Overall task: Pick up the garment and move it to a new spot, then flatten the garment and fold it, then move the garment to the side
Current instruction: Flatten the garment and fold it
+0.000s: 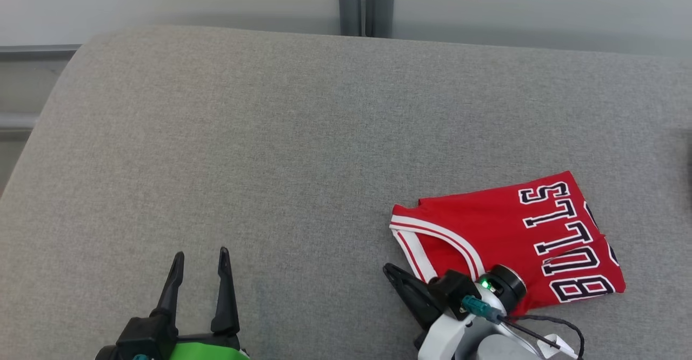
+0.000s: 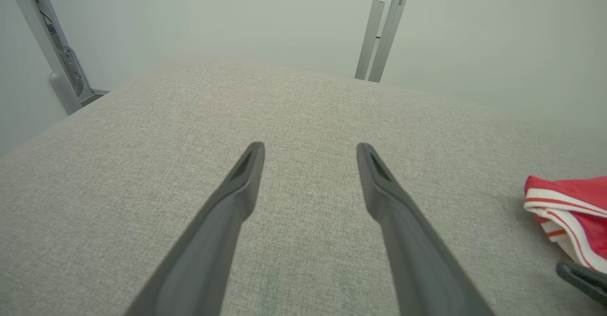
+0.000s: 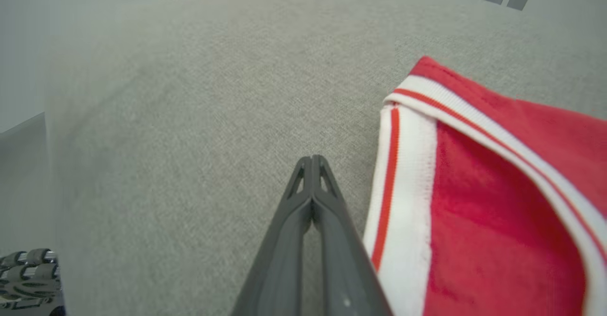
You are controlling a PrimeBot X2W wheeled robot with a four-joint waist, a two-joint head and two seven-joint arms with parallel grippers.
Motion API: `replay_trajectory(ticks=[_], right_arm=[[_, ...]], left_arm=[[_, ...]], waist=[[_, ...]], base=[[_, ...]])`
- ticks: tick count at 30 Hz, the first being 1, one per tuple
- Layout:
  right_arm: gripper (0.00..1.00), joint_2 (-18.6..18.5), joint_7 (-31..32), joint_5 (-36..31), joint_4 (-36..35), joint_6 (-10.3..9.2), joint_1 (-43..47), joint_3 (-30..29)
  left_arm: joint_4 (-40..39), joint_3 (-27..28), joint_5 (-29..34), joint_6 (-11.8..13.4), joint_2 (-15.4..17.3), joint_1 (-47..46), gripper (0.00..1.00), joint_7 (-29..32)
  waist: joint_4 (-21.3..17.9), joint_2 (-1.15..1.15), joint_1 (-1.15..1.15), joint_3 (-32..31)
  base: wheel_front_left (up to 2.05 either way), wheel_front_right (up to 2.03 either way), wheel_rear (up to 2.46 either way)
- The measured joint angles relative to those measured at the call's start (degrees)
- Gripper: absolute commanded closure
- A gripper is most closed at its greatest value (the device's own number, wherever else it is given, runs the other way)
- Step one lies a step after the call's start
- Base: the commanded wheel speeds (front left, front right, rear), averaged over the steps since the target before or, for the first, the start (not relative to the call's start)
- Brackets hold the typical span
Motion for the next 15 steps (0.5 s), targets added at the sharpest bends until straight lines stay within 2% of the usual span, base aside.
replay_trajectory(ticks=[2, 5, 6, 8, 9, 10, 15], right_arm=[[1.00, -0.1, 0.0, 0.9, -2.5, 0.00, 0.1, -0.7], [1.00, -1.7, 0.0, 1.3, -9.5, 0.00, 1.6, -4.8], [0.92, -2.5, 0.0, 1.3, -11.9, -0.01, 3.0, -6.8], [0.58, -4.2, 0.0, 0.6, -16.1, 0.00, 6.1, -10.7], [0.04, -5.0, 0.0, 0.2, -17.9, 0.00, 8.0, -13.2], [0.00, -5.8, 0.0, -0.2, -19.3, -0.01, 9.8, -16.0], [0.00, -7.0, 0.0, -0.1, -22.4, 0.00, 18.2, -29.4]], left_arm=[[-0.1, 0.6, 0.0, 0.0, 0.0, 0.3, 0.00, 0.0], [-0.5, 2.0, 0.1, 0.0, 0.0, 1.0, 0.00, 0.0], [-0.6, 2.5, 0.3, -0.1, 0.0, 1.3, 0.00, 0.0], [-0.8, 3.7, 0.5, -0.3, 0.0, 1.9, 0.00, 0.0], [-0.8, 4.3, 0.8, -0.5, 0.0, 2.3, 0.00, 0.0], [-0.8, 4.8, 0.9, -0.8, 0.0, 2.8, 0.00, 0.0], [0.1, 6.0, 2.0, -2.6, 0.0, 4.5, 0.00, 0.0]], waist=[[-0.5, 0.00, 0.00, -0.6], [-1.7, 0.00, 0.00, -1.6], [-2.2, 0.00, 0.00, -2.0], [-3.1, 0.00, 0.00, -2.8], [-3.7, 0.00, 0.00, -3.2], [-4.3, 0.00, 0.00, -3.7], [-6.9, 0.00, 0.00, -6.5]], base=[[0.00, 0.00, 0.00], [0.00, 0.00, 0.00], [0.00, 0.00, 0.00], [0.00, 0.00, 0.00], [0.00, 0.00, 0.00], [0.00, 0.00, 0.00], [0.00, 0.00, 0.00]])
